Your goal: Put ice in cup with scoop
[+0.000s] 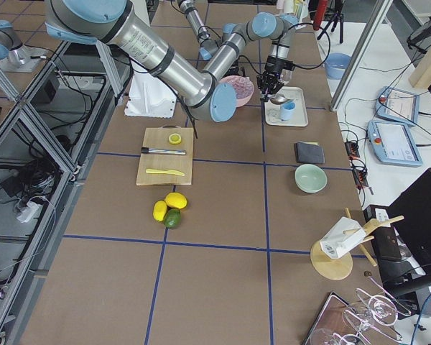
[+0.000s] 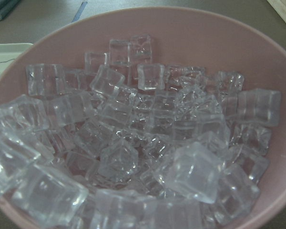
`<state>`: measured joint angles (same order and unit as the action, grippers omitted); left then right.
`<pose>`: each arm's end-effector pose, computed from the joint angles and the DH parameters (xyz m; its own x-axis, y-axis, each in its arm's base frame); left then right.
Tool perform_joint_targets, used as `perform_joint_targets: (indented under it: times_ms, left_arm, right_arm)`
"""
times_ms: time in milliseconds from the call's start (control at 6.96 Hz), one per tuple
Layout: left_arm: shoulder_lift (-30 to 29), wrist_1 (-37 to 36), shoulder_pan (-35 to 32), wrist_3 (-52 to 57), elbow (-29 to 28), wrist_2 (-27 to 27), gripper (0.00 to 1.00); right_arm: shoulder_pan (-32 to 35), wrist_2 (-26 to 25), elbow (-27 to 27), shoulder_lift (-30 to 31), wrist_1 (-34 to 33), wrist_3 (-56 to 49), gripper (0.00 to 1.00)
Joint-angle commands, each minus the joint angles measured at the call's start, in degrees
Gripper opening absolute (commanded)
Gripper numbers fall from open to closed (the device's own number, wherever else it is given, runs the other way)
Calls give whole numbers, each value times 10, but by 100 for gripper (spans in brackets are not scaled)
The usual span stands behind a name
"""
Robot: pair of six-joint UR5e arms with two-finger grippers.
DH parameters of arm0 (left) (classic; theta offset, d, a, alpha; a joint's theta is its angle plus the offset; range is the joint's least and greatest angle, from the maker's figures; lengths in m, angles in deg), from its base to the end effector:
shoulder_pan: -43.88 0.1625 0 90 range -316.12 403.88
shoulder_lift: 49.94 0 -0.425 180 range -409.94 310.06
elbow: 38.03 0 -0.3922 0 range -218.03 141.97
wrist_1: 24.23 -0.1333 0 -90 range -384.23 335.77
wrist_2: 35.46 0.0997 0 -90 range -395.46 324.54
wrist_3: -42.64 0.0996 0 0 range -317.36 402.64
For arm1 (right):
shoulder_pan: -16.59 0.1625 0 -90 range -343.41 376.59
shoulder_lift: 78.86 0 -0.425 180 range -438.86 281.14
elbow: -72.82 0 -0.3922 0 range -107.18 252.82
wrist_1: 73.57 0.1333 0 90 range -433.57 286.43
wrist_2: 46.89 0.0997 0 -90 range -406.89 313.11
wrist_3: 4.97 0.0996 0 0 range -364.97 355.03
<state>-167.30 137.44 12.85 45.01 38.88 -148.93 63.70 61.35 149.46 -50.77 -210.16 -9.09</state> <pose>0.5289 -0.4275 0.3503 0.1298 0.9915 0.0131 -0.0661 -0.0045 0.9978 -0.4271 -0.6098 0.1598 0.6379 -0.7052 0.3095 0.7279 0.6833 0.0566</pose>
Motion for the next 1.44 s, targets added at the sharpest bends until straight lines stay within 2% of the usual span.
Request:
perform_joint_targets:
  times_ms: [0, 287, 574, 718, 1005, 1149, 1292]
  left_arm:
    - [0, 0, 0, 0, 1, 0, 100]
    - [1, 0, 0, 0, 2, 0, 100]
    - [4, 1, -2, 0, 3, -1, 100]
    - [7, 1, -6, 1, 4, -1, 100]
    - [11, 1, -19, 3, 5, -8, 100]
    - [26, 0, -32, 5, 6, -28, 100]
    - [29, -5, -59, 5, 7, -72, 100]
  right_arm:
    - [1, 0, 2, -1, 0, 0, 0]
    - [10, 14, 10, -2, 0, 0, 0]
    - [55, 79, 19, 3, 0, 2, 0]
    - [69, 83, 50, 22, 0, 7, 0]
    - [116, 118, 134, 103, -3, 13, 0]
    - [150, 133, 164, 137, -4, 13, 0]
    - [169, 158, 224, 199, 0, 13, 0]
